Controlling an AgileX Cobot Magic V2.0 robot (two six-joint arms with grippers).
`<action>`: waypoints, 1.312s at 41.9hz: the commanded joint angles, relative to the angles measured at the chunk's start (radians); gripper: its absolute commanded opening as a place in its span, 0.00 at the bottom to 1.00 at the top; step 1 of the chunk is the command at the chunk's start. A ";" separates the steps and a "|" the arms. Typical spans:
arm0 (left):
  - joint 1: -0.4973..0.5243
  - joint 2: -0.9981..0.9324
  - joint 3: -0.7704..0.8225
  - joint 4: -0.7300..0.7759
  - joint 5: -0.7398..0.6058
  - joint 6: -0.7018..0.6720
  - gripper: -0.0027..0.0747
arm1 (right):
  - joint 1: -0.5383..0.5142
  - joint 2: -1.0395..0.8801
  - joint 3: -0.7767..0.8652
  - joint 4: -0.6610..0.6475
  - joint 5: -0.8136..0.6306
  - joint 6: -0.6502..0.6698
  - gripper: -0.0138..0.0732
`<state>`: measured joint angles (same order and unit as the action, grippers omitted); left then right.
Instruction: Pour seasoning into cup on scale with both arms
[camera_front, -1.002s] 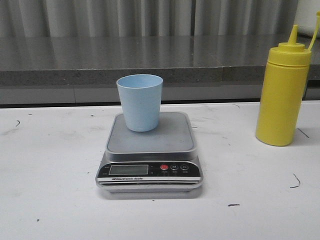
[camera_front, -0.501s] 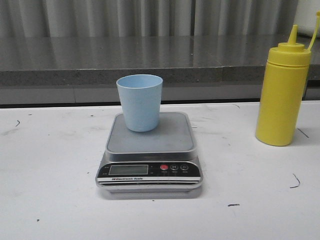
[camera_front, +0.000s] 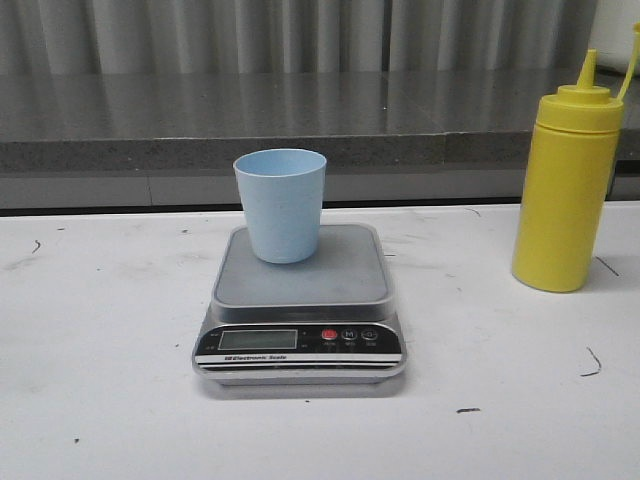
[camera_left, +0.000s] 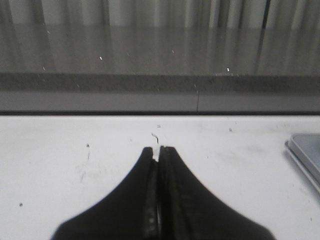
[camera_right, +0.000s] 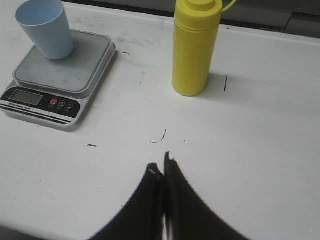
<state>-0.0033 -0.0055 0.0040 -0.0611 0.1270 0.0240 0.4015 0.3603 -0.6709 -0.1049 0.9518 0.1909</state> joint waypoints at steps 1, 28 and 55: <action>0.009 -0.019 0.010 -0.013 -0.127 -0.005 0.01 | -0.006 0.009 -0.031 -0.009 -0.068 -0.010 0.08; -0.013 -0.019 0.025 -0.013 -0.182 -0.005 0.01 | -0.006 0.009 -0.031 -0.009 -0.068 -0.010 0.08; -0.047 -0.017 0.025 -0.013 -0.182 -0.005 0.01 | -0.006 0.009 -0.031 -0.009 -0.068 -0.010 0.08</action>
<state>-0.0423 -0.0055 0.0040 -0.0631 0.0326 0.0240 0.4015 0.3603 -0.6709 -0.1049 0.9518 0.1909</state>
